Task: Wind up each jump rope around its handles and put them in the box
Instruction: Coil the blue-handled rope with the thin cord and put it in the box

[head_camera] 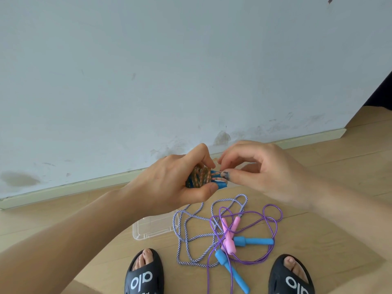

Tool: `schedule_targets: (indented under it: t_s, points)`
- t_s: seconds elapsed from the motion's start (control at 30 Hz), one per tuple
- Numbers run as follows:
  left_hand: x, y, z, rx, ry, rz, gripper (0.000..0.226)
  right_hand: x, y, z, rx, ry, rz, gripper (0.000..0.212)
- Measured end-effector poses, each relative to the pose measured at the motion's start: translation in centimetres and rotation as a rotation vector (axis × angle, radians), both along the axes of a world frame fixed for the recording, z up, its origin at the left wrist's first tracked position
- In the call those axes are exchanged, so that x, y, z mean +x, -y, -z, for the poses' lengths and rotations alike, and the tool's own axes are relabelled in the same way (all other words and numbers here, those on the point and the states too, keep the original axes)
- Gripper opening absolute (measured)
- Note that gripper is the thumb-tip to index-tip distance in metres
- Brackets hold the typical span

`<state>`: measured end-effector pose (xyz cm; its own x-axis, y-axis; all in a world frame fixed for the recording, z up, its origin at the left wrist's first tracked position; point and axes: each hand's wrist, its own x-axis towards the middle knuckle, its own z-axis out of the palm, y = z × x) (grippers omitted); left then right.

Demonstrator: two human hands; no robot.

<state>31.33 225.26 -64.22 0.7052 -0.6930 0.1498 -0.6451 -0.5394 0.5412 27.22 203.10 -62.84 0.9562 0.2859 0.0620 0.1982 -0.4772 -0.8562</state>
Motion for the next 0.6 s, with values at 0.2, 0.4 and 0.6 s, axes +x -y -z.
schedule_targets:
  t_s: [0.2,0.4,0.6]
  points:
    - [0.06,-0.17,-0.07,0.011,0.005,-0.010,0.033,-0.03,-0.27,0.20,0.018,-0.028,0.037,0.011]
    - [0.07,-0.27,-0.13,0.013,-0.012,-0.016,0.033,-0.23,-0.72,0.17,0.040,0.044,0.095,0.012]
    - [-0.09,-0.10,0.03,0.058,0.037,-0.017,0.035,-0.33,-0.97,0.15,0.097,0.057,0.085,0.023]
